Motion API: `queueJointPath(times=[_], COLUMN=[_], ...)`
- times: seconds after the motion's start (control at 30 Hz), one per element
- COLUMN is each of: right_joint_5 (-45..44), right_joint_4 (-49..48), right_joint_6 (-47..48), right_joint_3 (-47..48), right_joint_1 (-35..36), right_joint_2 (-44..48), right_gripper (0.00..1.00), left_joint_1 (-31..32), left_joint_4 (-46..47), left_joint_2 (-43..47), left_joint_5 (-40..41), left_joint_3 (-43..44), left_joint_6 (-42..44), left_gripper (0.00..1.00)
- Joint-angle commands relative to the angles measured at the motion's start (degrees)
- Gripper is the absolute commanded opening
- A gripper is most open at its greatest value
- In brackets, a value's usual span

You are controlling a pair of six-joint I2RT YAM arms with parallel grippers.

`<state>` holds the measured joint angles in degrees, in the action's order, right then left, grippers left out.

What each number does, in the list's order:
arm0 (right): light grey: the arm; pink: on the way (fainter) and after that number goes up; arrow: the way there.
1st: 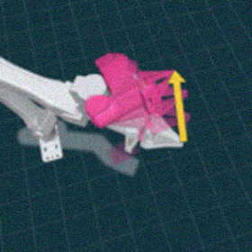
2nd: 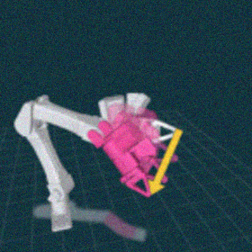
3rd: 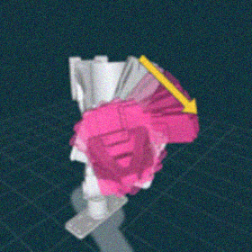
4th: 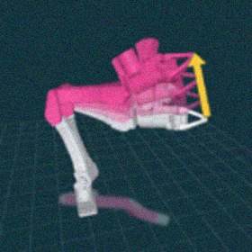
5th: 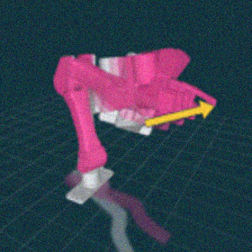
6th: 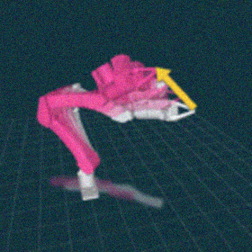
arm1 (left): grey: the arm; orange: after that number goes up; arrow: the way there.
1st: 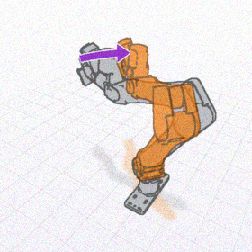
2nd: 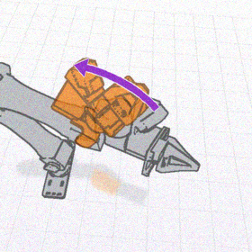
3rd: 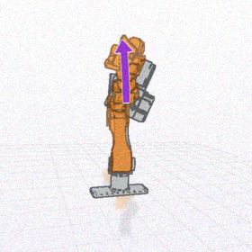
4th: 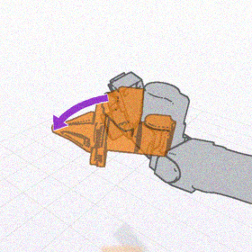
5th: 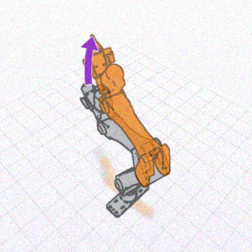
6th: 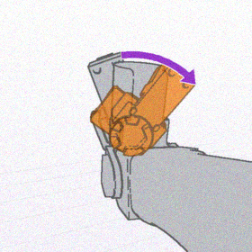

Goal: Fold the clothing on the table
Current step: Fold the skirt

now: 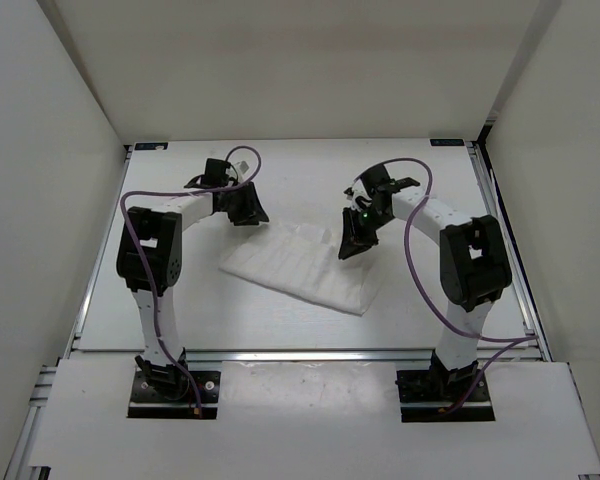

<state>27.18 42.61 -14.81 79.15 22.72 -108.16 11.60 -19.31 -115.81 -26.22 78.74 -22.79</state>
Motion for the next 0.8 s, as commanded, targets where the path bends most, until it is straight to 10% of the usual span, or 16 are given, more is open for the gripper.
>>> queueJointPath(times=[0.0,0.2,0.4,0.77], right_joint_5=[0.59,0.24,-0.28,-5.12], right_joint_4=[1.95,3.00,3.71,6.61], right_joint_6=[0.04,0.31,0.30,1.19], right_joint_3=[0.65,0.39,0.21,-1.37], right_joint_1=[1.01,1.01,0.57,1.80], right_joint_2=[-0.65,-0.74,-1.70,-6.45], right_gripper=[0.20,0.20,0.20,0.17], left_joint_1=[0.18,-0.08,-0.69,-2.63], left_joint_4=[-1.35,-0.64,3.66,8.14], left_joint_2=[-0.56,-2.14,-1.61,6.02], left_joint_5=[-0.06,-1.29,-5.50,-5.95], left_joint_3=[1.51,0.28,-2.71,-5.43], left_joint_6=[2.04,1.78,-2.43,-6.39], left_gripper=[0.49,0.47,0.00,0.00])
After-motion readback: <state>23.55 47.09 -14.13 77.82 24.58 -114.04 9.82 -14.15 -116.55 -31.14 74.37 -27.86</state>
